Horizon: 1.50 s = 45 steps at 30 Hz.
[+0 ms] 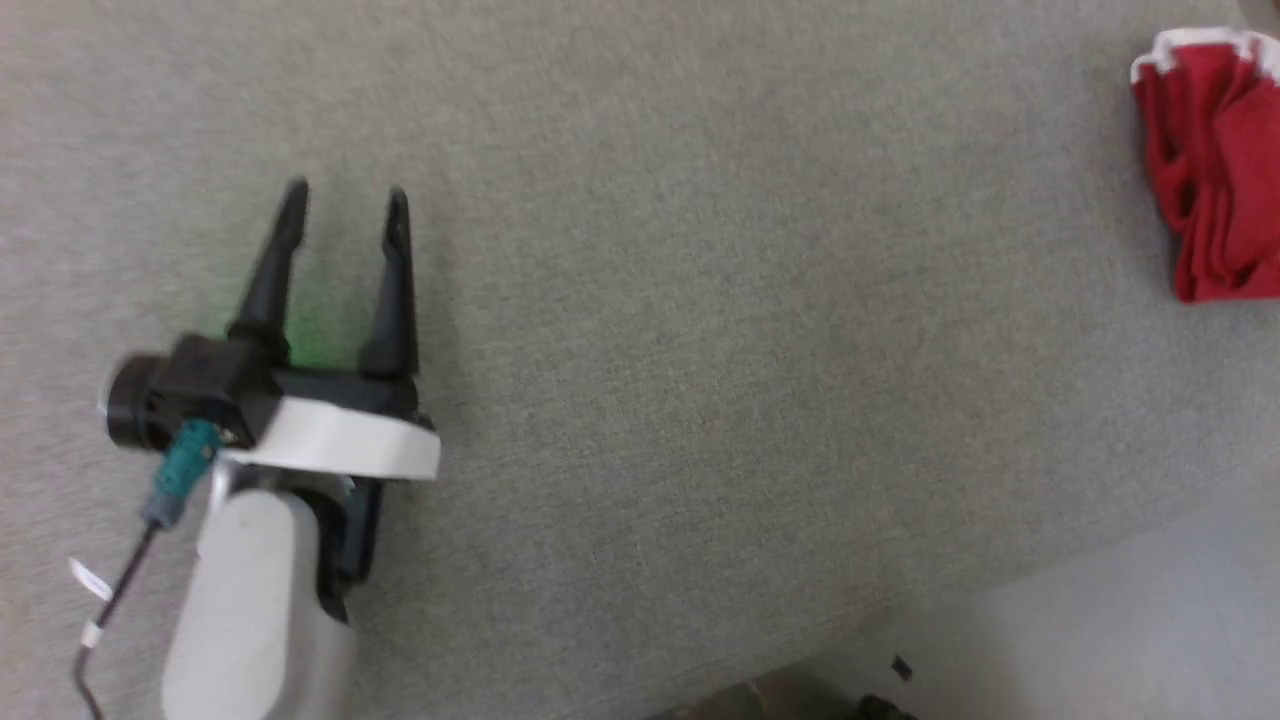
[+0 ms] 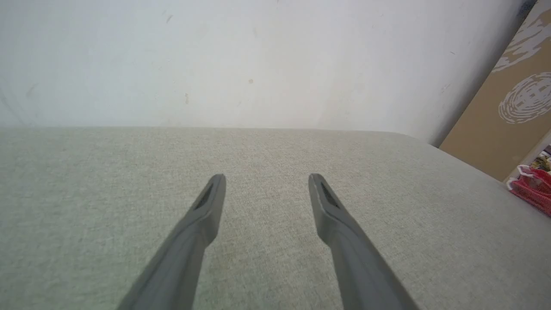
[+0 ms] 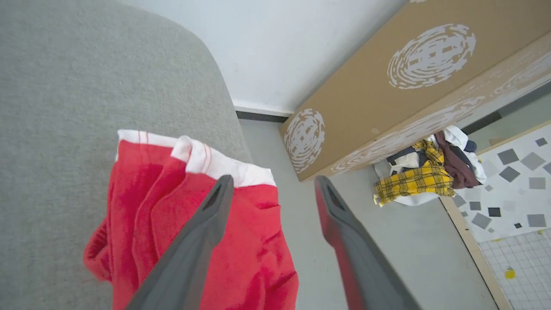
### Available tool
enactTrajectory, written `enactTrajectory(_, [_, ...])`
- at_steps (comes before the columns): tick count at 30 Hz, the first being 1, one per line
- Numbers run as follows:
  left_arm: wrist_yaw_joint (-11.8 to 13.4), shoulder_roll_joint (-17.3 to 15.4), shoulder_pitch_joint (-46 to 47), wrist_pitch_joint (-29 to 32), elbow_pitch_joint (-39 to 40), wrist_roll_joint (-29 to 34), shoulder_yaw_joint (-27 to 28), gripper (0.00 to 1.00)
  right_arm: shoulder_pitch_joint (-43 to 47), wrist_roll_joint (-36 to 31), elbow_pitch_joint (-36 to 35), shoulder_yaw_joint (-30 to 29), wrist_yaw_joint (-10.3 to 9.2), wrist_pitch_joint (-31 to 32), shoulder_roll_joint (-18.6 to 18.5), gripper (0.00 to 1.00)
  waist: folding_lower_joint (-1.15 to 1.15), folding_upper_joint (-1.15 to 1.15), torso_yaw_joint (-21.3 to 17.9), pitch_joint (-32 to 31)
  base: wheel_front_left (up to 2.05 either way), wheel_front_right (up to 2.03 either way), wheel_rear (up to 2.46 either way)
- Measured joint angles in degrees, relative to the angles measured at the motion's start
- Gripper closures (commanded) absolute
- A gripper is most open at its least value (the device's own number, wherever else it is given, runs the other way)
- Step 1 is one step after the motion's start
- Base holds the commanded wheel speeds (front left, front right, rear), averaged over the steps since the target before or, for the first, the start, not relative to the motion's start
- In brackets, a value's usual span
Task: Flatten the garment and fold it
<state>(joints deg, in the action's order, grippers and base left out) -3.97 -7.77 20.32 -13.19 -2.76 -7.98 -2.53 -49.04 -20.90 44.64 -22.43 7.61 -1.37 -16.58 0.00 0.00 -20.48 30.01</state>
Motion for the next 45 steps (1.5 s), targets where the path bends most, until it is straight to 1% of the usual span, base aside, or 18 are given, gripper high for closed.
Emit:
enactTrajectory(3, [0.08,0.99,-1.49,-0.7,-2.26,-1.08,0.02,0.0,0.75,2.85,-0.05,0.64,0.01,-3.53,0.45,0.0,-0.01,0.0,0.86,-2.39,0.0,0.0,0.0])
enactTrajectory(5, [0.56,1.63,-2.32,-1.02,-3.53,-1.71,0.07,0.0,2.08,5.23,-0.6,1.42,0.0,-5.75,0.66,0.0,-0.01,0.0,1.66,-4.24,0.0,0.0,0.0])
enactTrajectory(10, [1.08,2.97,-4.35,-1.47,-6.28,-3.71,0.37,0.0,7.25,13.4,-4.74,5.05,0.0,-9.94,1.83,0.0,-0.02,0.0,4.33,-9.33,0.0,0.0,0.0])
enactTrajectory(15, [1.07,3.92,-6.11,-1.48,-8.84,-5.59,-0.12,0.0,16.03,22.81,-13.99,8.76,-0.01,-11.27,2.82,0.0,-0.02,0.0,7.76,-14.21,0.0,0.0,0.0])
enactTrajectory(20, [1.0,4.16,-7.42,-1.54,-9.96,-5.98,-0.51,0.0,26.16,27.15,-26.29,10.63,-0.01,-10.38,5.08,0.0,-0.02,0.0,12.09,-18.06,0.0,0.0,0.0])
enactTrajectory(26, [1.32,4.48,-9.08,-1.54,-10.16,-6.02,-0.48,0.0,35.88,28.11,-37.85,12.45,-0.01,-8.03,8.55,0.0,-0.02,0.0,17.14,-21.89,0.0,0.0,0.0])
enactTrajectory(31, [1.78,4.59,-10.07,-1.54,-10.24,-5.76,-0.97,0.0,41.7,27.4,-43.57,13.85,-0.01,-6.68,11.15,0.0,-0.02,0.0,20.79,-24.4,0.0,0.0,0.0])
enactTrajectory(35, [2.04,4.65,-10.68,-1.54,-10.22,-5.52,-1.75,0.0,45.52,26.35,-45.82,14.44,-0.01,-6.26,12.37,0.0,-0.01,0.0,23.41,-25.75,0.0,0.0,0.0])
enactTrajectory(38, [2.1,4.66,-11.15,-1.54,-10.09,-5.52,-2.01,0.0,47.26,26.09,-45.92,14.89,-0.01,-6.78,13.04,0.0,-0.01,0.0,24.88,-26.57,0.0,0.0,0.0])
enactTrajectory(43, [2.61,4.69,-12.66,-1.54,-9.89,-5.52,-2.4,0.0,49.76,25.99,-45.6,15.11,-0.01,-7.53,13.47,0.0,-0.01,0.0,25.89,-27.87,0.0,0.0,0.0])
enactTrajectory(45, [2.78,4.71,-13.37,-1.54,-9.89,-5.52,-2.53,0.0,50.61,26.92,-44.99,15.11,-0.01,-8.02,13.48,0.0,0.0,0.0,25.95,-28.35,0.0,0.0,0.0])
